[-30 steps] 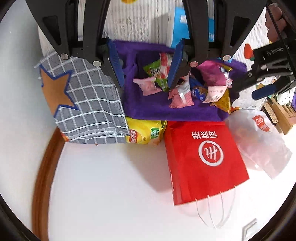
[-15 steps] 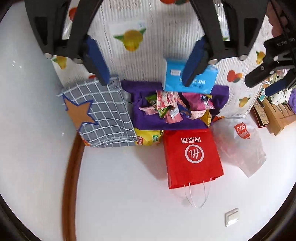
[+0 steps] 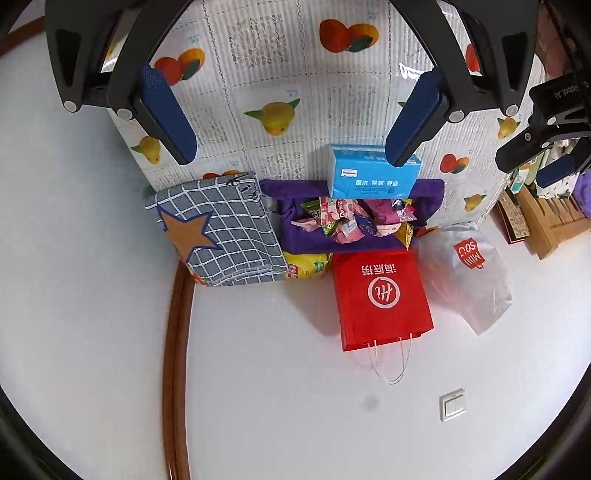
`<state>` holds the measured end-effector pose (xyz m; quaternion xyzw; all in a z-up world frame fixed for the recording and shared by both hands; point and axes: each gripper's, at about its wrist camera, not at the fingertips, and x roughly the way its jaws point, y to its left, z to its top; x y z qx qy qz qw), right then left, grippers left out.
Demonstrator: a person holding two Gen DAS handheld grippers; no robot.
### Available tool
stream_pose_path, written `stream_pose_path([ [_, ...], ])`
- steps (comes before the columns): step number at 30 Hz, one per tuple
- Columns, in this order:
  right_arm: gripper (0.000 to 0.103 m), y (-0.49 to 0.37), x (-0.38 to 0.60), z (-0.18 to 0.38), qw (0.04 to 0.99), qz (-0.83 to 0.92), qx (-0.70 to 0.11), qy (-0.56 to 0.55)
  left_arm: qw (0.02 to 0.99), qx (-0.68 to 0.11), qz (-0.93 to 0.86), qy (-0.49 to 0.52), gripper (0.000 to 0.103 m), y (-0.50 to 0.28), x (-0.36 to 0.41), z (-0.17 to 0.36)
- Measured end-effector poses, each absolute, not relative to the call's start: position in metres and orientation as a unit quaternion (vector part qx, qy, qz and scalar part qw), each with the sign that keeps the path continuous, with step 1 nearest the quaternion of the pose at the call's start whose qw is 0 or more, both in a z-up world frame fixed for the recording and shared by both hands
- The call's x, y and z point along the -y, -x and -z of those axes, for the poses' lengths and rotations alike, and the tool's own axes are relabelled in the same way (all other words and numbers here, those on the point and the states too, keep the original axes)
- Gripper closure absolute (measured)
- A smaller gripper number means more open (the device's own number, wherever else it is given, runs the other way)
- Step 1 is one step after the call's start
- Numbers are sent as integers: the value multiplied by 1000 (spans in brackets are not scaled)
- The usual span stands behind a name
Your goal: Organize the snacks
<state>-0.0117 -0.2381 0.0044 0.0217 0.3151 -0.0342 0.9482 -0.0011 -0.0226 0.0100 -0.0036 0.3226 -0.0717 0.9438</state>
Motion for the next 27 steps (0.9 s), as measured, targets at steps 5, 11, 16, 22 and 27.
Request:
stream_pose_path([
  [5,2,18,235,-5,949,40,-312,-14,943,-323,73,2,5,4,27,-9],
  [11,2,23,232,-3,949,32,-312,-14,945,-320,71,-1,5,9,30,-11],
  [16,2,26,229,-4,950,29,-312,-13,945,-320,68,-2,5,11,31,-12],
  [22,2,29,224,-4,951,24,-309,-7,945,-320,66,-2,5,13,30,-12],
  [27,2,30,221,-4,951,21,-309,-5,945,-320,66,-2,5,13,30,-12],
])
